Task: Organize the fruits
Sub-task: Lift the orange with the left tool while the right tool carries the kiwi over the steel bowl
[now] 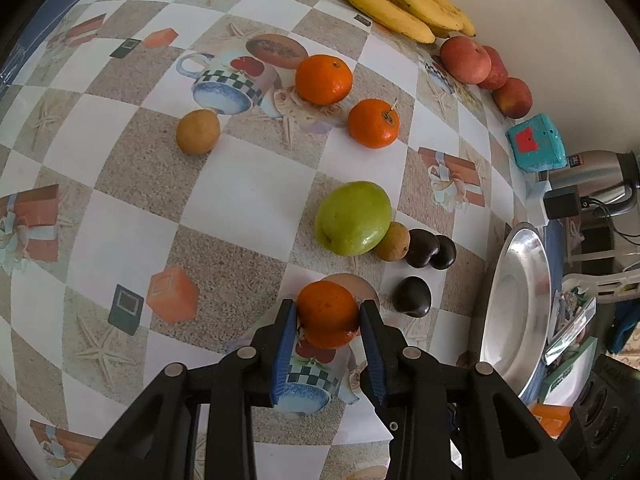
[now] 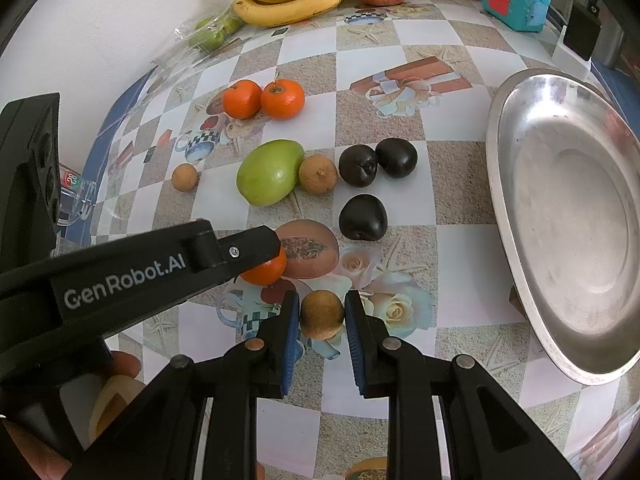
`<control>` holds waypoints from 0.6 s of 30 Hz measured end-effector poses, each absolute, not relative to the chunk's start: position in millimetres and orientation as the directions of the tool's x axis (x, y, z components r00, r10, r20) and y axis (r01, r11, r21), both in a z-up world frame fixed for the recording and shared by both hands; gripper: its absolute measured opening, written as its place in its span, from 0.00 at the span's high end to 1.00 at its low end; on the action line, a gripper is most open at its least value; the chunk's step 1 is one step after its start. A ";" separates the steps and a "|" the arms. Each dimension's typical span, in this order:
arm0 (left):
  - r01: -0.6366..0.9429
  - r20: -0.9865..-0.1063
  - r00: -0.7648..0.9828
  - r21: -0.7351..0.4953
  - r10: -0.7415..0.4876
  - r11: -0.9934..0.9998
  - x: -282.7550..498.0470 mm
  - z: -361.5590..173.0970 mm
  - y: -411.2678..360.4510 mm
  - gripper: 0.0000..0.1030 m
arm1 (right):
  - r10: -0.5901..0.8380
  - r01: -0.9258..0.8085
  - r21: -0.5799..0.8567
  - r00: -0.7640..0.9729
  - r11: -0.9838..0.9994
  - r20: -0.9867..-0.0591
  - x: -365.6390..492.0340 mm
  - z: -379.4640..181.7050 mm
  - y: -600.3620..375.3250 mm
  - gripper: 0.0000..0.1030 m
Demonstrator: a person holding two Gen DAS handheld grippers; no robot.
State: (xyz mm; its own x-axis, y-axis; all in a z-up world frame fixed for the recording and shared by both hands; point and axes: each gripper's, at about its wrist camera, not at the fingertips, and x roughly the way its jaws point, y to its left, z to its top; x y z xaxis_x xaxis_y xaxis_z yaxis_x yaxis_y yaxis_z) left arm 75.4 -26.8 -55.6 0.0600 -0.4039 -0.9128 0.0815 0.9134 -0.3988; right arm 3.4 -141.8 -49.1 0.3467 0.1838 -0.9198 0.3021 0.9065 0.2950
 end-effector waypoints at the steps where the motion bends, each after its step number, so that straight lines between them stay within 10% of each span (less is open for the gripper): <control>1: 0.081 -0.912 0.061 -0.400 -0.405 0.913 75.4 -55.7 -26.7 0.66 | 0.183 0.301 0.295 0.347 0.907 -0.920 3.3 -49.2 -142.0 0.77; 18: 0.095 -0.886 0.160 -0.425 -0.435 0.900 74.0 -27.4 -20.3 0.68 | 0.170 0.349 0.314 0.387 0.883 -0.906 -3.2 -40.4 -165.6 0.77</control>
